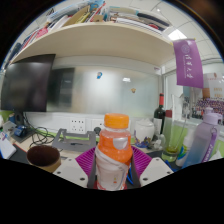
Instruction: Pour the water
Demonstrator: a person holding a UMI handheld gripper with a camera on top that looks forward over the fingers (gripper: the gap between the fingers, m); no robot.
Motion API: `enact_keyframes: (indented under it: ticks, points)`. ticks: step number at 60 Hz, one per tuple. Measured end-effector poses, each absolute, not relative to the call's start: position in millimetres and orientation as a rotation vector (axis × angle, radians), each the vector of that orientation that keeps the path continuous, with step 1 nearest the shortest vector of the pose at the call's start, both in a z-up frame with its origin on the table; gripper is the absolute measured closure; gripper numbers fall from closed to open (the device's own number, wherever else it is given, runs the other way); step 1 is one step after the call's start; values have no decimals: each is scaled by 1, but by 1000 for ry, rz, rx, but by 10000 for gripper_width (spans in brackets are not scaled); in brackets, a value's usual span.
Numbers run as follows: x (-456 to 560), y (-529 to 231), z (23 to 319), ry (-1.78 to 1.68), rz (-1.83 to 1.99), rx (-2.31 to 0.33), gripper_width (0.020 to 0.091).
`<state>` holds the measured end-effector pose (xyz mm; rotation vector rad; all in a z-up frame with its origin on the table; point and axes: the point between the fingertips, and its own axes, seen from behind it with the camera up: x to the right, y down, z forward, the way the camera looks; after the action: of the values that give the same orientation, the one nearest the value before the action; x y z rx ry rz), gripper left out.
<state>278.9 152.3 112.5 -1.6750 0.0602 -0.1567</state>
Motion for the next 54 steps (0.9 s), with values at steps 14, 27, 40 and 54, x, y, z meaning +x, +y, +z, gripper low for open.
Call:
enact_keyframes:
  ticks: [14,27,40,54]
  points:
    - [293,122,115,85,-263,-1729,247]
    - [265,29,126,171,-303,-1839,259]
    - [172,-49,176,251,-232,-1887,258]
    - [92,-88,228,328,-142,-1909,260]
